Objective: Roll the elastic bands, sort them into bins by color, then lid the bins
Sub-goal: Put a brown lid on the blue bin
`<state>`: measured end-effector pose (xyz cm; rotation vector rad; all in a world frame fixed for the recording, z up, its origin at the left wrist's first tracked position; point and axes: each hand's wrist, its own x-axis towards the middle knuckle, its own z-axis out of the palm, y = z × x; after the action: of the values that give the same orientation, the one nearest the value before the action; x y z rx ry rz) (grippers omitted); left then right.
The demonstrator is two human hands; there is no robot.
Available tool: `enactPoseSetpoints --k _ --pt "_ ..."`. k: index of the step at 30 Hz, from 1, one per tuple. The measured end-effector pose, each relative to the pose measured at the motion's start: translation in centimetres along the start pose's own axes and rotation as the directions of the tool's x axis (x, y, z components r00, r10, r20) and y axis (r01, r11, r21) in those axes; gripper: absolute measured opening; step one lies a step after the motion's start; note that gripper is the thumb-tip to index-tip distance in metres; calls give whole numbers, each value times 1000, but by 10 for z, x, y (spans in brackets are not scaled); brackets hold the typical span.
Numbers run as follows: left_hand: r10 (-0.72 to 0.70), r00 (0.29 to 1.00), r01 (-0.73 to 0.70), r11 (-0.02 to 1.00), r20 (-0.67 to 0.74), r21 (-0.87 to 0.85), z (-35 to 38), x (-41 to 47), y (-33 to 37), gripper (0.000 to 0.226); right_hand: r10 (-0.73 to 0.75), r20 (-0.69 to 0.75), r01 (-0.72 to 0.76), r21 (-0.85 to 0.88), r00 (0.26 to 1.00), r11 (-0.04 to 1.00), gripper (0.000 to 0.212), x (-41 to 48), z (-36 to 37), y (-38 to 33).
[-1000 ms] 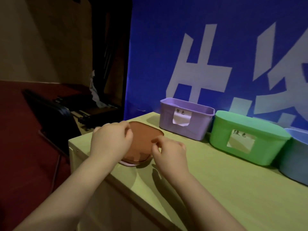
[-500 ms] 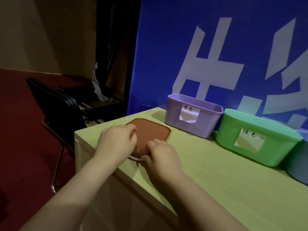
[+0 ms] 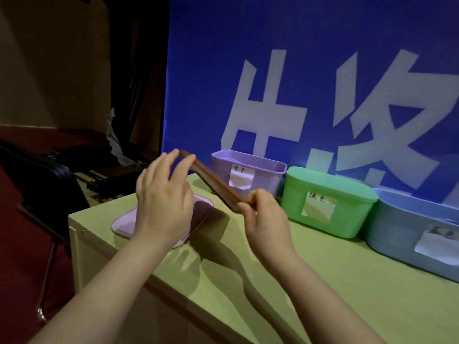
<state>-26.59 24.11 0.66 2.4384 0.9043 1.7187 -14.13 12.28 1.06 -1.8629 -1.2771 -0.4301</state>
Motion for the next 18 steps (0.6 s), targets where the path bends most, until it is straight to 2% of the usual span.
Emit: enactPoseSetpoints --k 3,5,7,9,11,13,15,16,18 --pt "-85 996 86 996 37 -34 3 2 13 60 189 -109 -164 204 976 965 24 -2 -15 15" --pt "-153 978 157 987 141 -19 9 2 18 70 351 -136 -279 375 927 884 21 -2 -21 25" --pt "-239 934 248 969 265 -1 16 -1 24 80 505 -116 -370 545 855 752 23 -2 -23 38" --pt "-304 889 322 947 341 6 24 -5 27 87 610 -21 -418 710 792 567 29 -2 -25 49" --pt "-353 861 378 926 366 6 32 -7 29 88 643 64 -397 832 764 388 36 -2 -29 55" --pt "-390 840 420 908 378 4 37 -7 31 85 671 80 -368 880 737 300 34 -4 -38 57" --pt "-406 820 446 895 403 -6 42 -5 35 84 698 61 -355 890 714 285 31 -6 -46 65" --pt "-401 819 445 896 410 -12 44 -5 39 85 708 41 -363 879 705 310 31 -8 -48 70" --pt "-377 829 414 910 413 -2 48 -3 48 85 726 -28 -418 802 687 426 27 -11 -53 83"
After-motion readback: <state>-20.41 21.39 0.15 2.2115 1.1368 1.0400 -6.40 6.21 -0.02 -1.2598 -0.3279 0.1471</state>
